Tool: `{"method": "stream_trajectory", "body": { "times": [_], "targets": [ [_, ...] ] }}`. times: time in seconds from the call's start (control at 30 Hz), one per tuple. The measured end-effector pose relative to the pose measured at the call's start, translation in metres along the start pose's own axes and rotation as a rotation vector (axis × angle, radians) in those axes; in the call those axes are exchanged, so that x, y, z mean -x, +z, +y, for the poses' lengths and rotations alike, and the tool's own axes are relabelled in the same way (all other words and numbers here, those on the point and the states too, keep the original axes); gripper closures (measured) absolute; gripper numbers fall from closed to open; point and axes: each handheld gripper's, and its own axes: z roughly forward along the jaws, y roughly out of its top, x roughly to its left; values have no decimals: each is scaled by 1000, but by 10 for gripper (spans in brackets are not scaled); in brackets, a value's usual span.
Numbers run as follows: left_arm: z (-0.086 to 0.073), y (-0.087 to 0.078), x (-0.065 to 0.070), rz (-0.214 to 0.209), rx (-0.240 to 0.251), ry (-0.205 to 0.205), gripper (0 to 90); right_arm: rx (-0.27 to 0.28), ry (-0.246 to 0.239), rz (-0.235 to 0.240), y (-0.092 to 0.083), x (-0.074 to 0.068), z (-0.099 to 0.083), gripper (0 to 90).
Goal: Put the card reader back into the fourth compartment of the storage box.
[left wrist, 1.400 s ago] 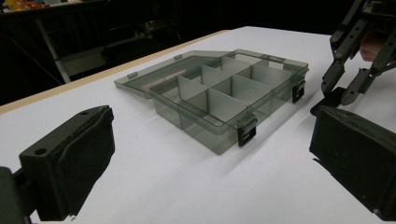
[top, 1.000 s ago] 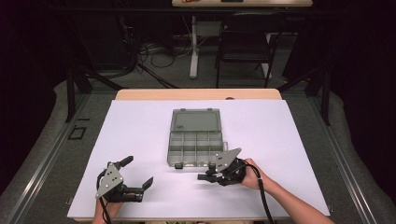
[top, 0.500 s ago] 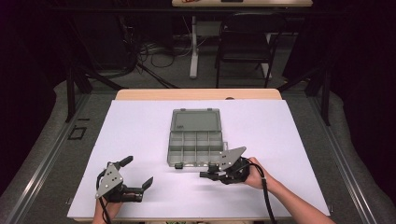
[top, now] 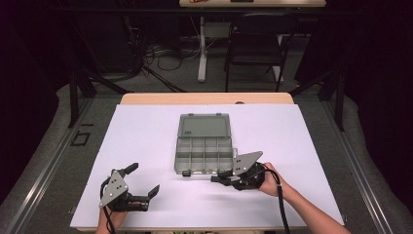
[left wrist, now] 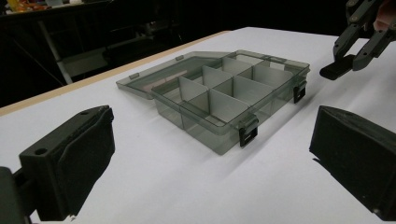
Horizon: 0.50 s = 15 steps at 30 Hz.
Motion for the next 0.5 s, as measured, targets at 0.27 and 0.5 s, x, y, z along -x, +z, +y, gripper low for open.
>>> {"method": "stream_trajectory", "body": {
  "times": [0.27,0.5],
  "targets": [
    [0,1,0,1,-6,2,2,20,1,-22,-10,1,1,734],
    [0,0,1,1,-5,8,2,27,-3,-35,-14,2,2,734]
  ]
}}
